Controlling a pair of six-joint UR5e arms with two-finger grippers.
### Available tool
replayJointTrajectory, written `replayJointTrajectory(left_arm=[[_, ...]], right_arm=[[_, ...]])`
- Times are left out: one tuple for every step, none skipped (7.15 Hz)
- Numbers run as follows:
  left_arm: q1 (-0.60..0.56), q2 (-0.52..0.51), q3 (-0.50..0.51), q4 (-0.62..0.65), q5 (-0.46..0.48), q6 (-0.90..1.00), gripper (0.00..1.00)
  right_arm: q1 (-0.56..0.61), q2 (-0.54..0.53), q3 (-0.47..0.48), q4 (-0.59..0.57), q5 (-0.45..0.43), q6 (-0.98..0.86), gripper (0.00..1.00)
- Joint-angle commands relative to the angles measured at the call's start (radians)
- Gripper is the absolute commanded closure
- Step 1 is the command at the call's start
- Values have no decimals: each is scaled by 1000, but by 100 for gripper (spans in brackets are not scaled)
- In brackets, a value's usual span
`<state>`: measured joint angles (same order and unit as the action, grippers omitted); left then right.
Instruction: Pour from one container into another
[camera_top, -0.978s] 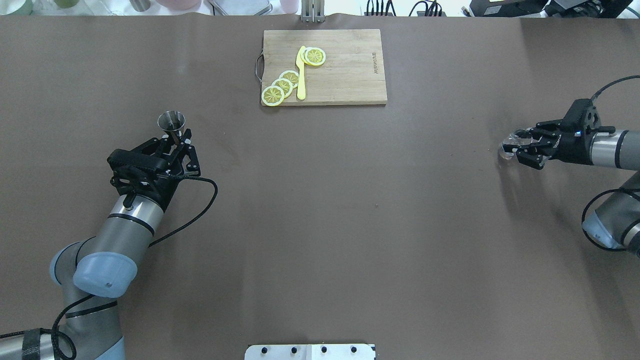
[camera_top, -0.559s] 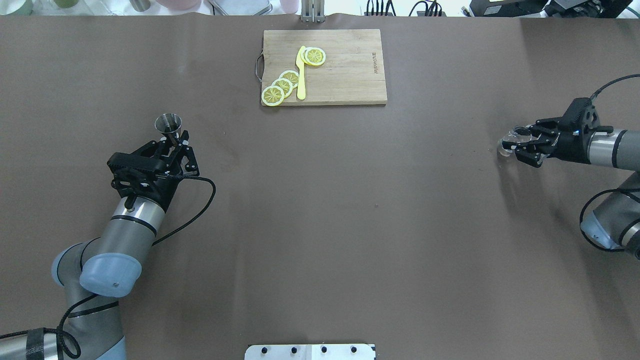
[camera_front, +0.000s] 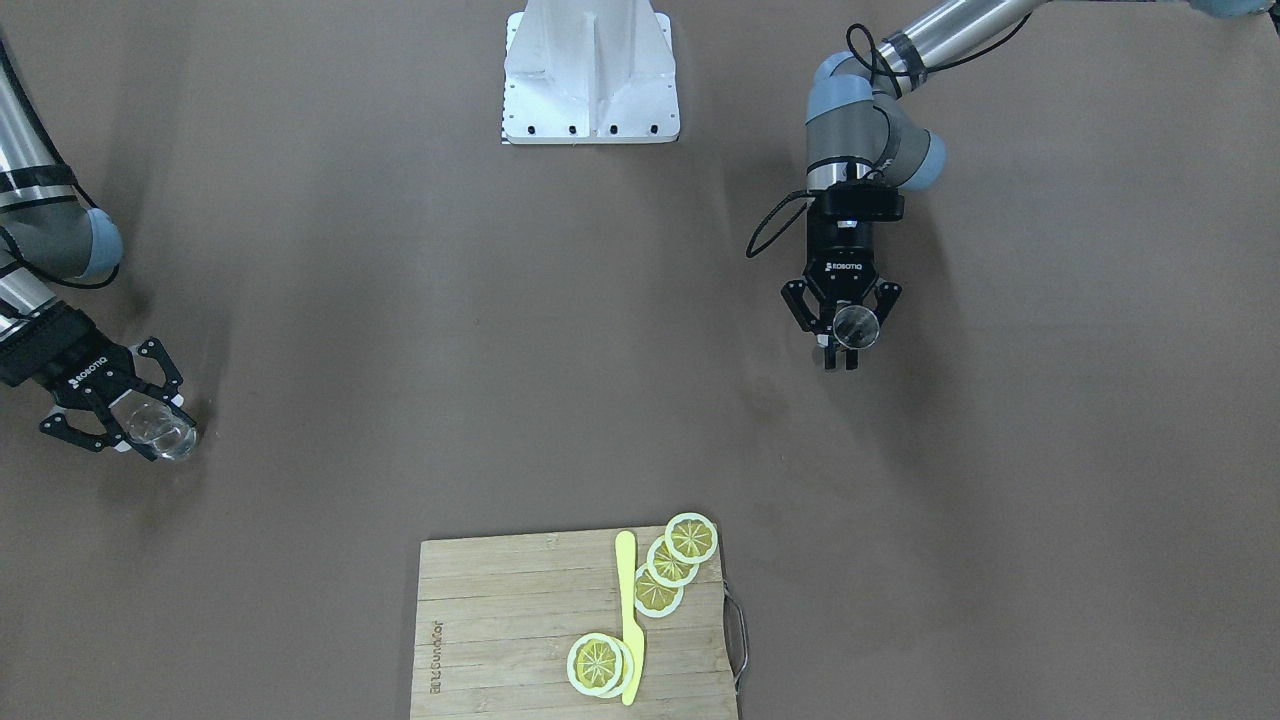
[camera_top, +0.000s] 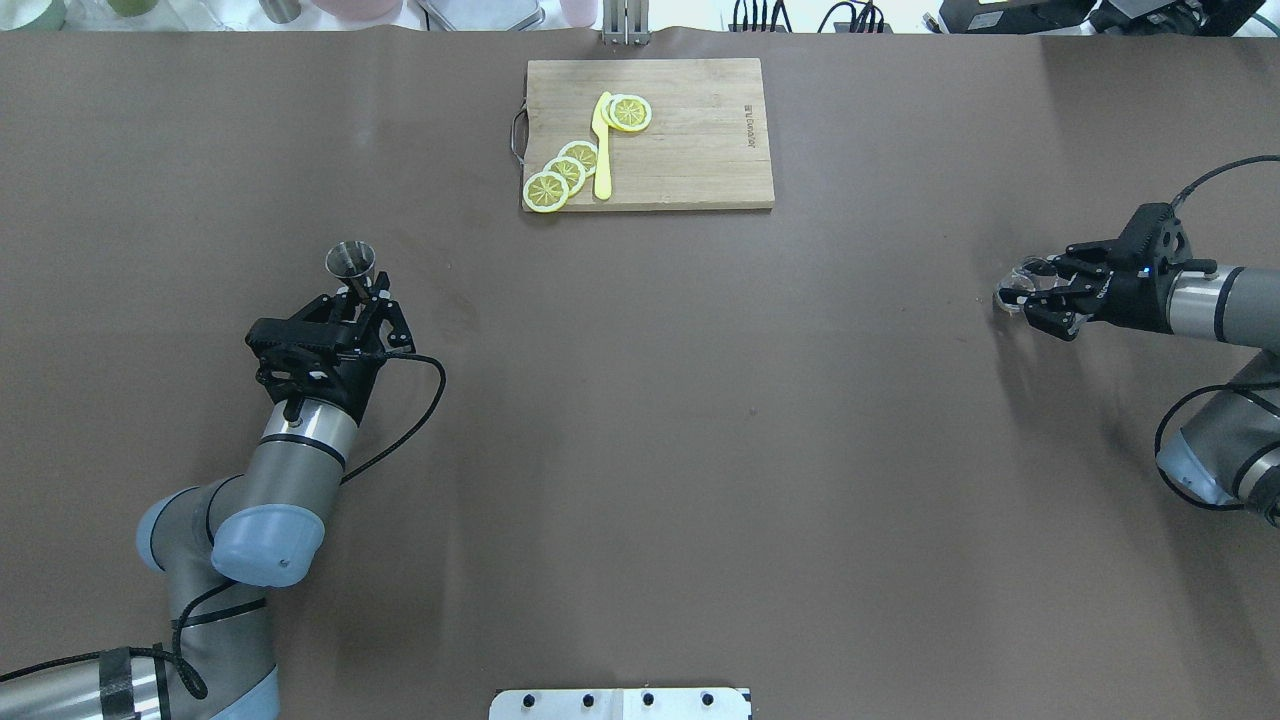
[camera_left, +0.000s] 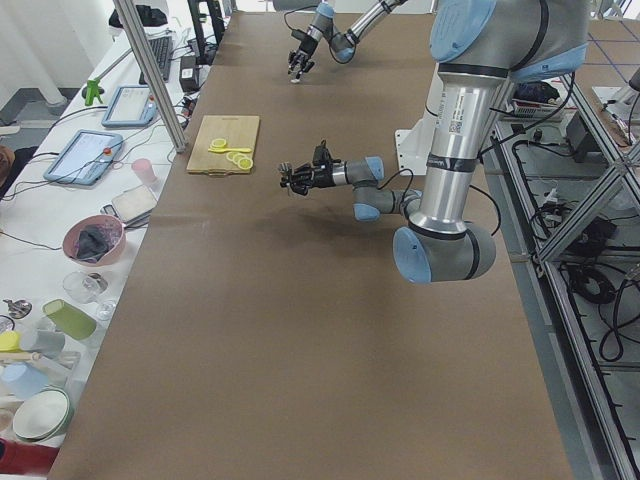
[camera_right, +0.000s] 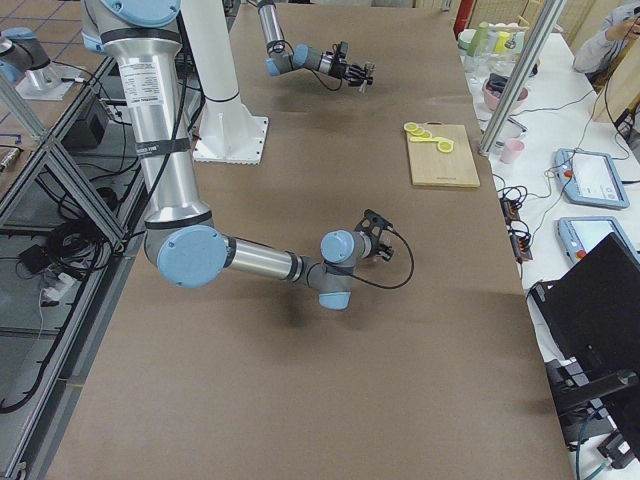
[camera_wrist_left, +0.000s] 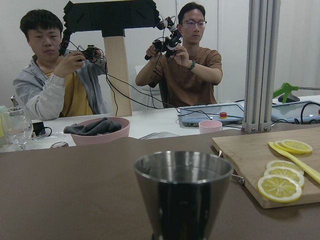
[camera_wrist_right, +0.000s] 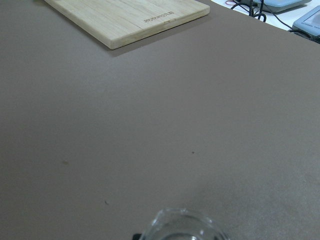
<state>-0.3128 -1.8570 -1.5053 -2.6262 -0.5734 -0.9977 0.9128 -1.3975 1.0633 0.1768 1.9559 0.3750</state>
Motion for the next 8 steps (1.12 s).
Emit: replayJointTrajectory(left_arm=[[11, -24, 45, 0, 4, -13, 100], [11, -25, 68, 0, 23, -13, 100], [12, -34, 83, 0, 50, -13, 100], [15, -36, 88, -1, 78, -13, 100], [17, -36, 89, -1, 95, -13, 100], [27, -36, 89, -3, 122, -22, 100], [34, -34, 89, 2, 144, -91, 100], [37, -33, 89, 2, 150, -93, 100]], right_arm=[[-2, 0, -2, 13, -5, -7, 90], [-2, 0, -5, 23, -6, -5, 62], [-2, 0, -3, 29, -6, 1, 16], [-2, -1, -3, 30, -6, 4, 0], [-2, -2, -3, 35, -8, 2, 0], [-2, -2, -3, 36, -8, 2, 0], [-2, -3, -3, 36, -8, 2, 0], [-2, -3, -3, 36, -8, 2, 0]])
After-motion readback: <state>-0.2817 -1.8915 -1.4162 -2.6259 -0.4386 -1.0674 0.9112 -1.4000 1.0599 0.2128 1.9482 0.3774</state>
